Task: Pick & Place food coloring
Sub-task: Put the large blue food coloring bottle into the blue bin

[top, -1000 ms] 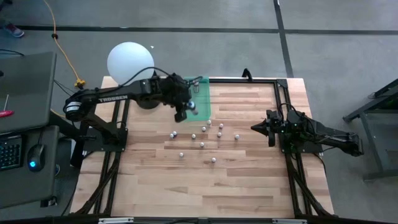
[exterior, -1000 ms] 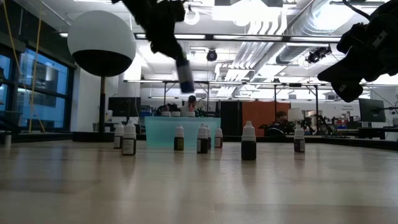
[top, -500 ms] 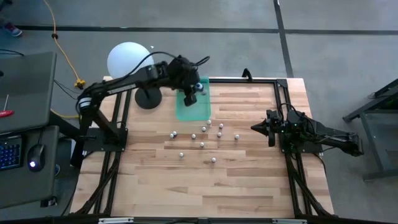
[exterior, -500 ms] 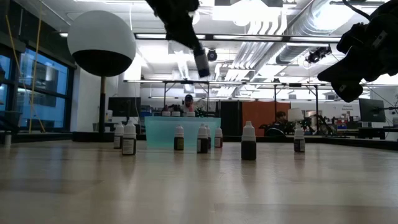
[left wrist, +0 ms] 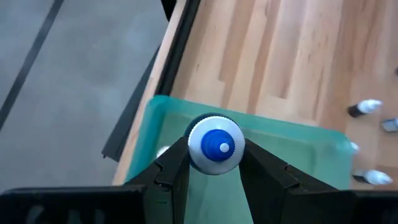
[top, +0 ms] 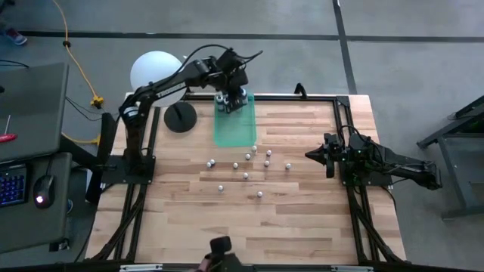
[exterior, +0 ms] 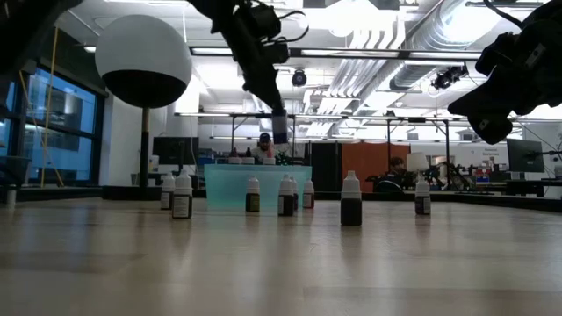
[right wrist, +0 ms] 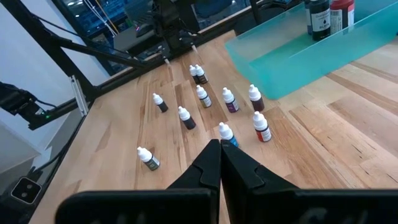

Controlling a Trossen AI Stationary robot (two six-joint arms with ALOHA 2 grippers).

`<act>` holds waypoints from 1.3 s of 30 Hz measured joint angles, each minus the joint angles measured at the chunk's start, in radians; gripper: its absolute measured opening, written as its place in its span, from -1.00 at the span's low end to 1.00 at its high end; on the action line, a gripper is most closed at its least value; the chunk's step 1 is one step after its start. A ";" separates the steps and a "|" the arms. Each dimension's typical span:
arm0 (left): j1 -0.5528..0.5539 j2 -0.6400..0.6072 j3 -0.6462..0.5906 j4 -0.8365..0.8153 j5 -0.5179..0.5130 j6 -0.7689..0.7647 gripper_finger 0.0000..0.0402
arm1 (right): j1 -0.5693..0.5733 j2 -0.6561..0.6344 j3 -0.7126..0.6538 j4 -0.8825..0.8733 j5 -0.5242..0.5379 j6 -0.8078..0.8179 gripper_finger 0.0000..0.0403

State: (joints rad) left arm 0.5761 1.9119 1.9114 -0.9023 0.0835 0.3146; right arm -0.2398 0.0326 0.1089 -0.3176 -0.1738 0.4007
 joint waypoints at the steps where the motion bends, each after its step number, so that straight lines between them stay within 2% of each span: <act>1: 0.002 0.010 0.002 0.011 0.001 0.007 -0.43 | 0.000 0.000 0.000 0.000 0.000 0.000 -1.00; 19: 0.039 0.141 0.002 0.128 -0.023 0.047 -0.43 | 0.000 0.000 0.000 0.000 0.000 0.001 -1.00; 30: 0.059 0.151 -0.007 0.186 0.016 0.052 -0.43 | 0.000 0.000 0.000 0.000 0.000 0.001 -1.00; 39: 0.059 0.219 -0.009 0.167 0.015 0.051 -0.43 | 0.000 0.000 0.000 0.000 0.000 0.001 -1.00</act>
State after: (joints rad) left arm 0.6350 2.1308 1.9022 -0.7357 0.0982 0.3656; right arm -0.2398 0.0330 0.1089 -0.3172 -0.1741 0.4018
